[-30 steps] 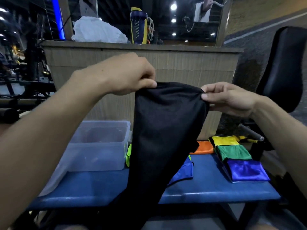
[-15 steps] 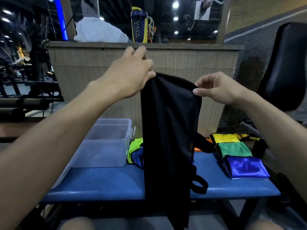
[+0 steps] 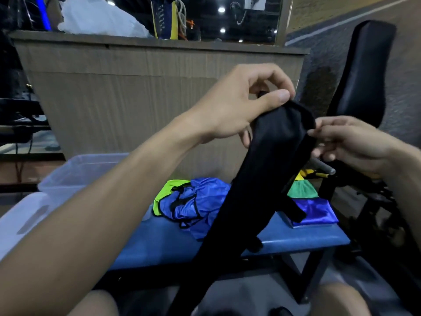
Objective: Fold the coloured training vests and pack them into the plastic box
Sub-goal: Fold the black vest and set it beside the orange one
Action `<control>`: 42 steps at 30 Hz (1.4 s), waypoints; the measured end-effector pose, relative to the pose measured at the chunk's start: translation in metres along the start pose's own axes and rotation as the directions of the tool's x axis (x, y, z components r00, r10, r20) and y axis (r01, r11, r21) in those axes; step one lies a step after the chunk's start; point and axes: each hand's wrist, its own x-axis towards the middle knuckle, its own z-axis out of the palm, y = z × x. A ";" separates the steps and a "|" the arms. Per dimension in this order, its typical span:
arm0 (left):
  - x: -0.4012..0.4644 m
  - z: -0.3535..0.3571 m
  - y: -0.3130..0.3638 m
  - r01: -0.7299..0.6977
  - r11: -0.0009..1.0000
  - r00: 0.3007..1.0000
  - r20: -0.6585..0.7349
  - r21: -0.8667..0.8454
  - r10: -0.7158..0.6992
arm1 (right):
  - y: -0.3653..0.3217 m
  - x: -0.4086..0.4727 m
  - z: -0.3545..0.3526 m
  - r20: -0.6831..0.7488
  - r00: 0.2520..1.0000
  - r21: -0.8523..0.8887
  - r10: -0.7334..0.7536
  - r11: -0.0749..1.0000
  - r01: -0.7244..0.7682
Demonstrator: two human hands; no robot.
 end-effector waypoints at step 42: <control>-0.128 0.079 -0.347 0.512 0.410 0.709 -0.102 0.754 -0.698 | 0.279 0.174 0.102 0.280 0.946 -0.811 -0.165 0.486 0.325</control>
